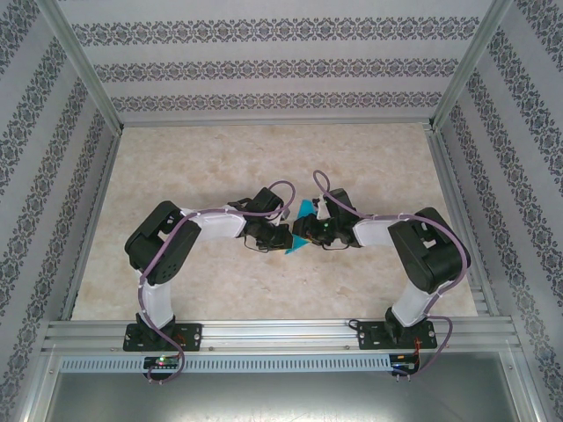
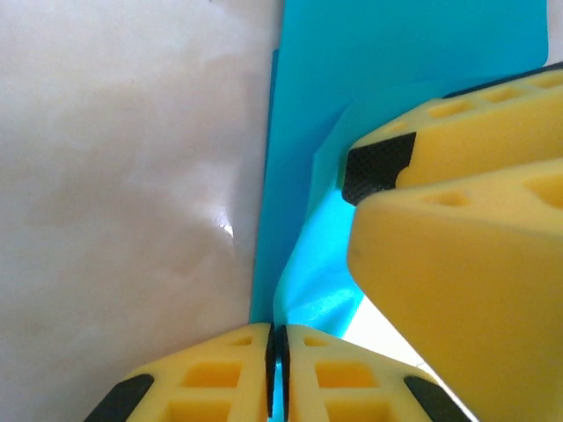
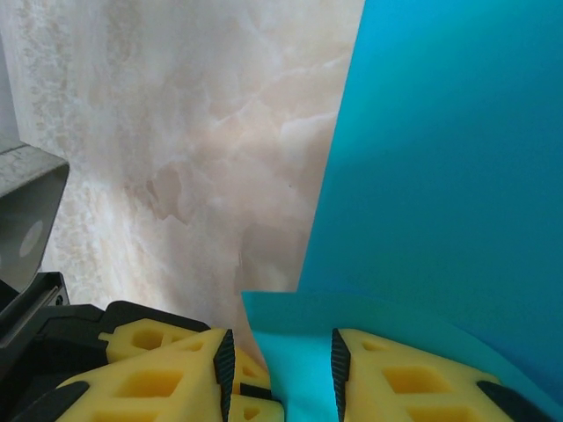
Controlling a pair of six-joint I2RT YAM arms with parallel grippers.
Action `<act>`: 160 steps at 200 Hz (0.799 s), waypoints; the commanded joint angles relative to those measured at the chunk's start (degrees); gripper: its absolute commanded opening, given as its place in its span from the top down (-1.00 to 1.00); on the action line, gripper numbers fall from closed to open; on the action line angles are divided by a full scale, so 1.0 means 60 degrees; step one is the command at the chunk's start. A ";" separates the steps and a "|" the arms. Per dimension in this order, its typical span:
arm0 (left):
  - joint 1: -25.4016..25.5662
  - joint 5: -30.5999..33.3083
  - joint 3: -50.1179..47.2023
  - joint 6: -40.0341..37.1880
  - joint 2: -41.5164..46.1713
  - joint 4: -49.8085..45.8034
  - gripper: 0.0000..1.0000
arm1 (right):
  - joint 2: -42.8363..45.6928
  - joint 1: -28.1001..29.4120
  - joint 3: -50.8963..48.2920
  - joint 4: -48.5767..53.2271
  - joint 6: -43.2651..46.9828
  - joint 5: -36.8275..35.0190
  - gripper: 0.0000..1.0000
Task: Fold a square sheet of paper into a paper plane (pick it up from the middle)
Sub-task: Third fold the triangle at the center of the table.
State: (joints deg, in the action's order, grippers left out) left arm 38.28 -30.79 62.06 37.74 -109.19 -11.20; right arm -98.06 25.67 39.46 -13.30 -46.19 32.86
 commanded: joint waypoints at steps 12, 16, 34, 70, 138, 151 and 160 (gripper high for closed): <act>0.0080 0.0228 0.0287 -0.0339 -0.0177 -0.0360 0.62 | 0.0183 -0.0148 -0.0089 0.0509 0.0203 -0.0058 0.26; 0.0080 0.0208 0.0302 -0.0348 -0.0166 -0.0366 0.61 | 0.0172 -0.0157 -0.0074 0.0524 0.0211 -0.0058 0.26; 0.0065 0.0251 0.0347 -0.0418 -0.0084 -0.0432 0.54 | 0.0071 -0.0191 -0.0073 0.0534 0.0243 -0.0036 0.28; 0.0065 0.0250 0.0293 -0.0710 0.0136 -0.0564 0.38 | 0.0024 -0.0247 -0.0088 0.0547 0.0258 -0.0073 0.31; 0.0065 0.0424 0.0641 -0.1823 0.0049 -0.1473 0.23 | 0.0054 -0.0323 -0.0049 0.0554 0.0271 -0.0013 0.33; 0.0065 0.0492 0.0738 -0.1970 -0.0028 -0.1642 0.25 | 0.0040 -0.0338 -0.0031 0.0556 0.0268 0.0012 0.33; 0.0065 0.0477 0.0808 -0.2027 -0.0102 -0.1706 0.28 | 0.0029 -0.0342 -0.0015 0.0554 0.0274 0.0027 0.33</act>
State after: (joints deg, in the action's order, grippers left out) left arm 38.28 -29.76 65.19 29.45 -109.23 -16.67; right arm -97.86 24.47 39.46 -11.75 -45.93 32.88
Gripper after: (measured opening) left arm 0.374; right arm 0.333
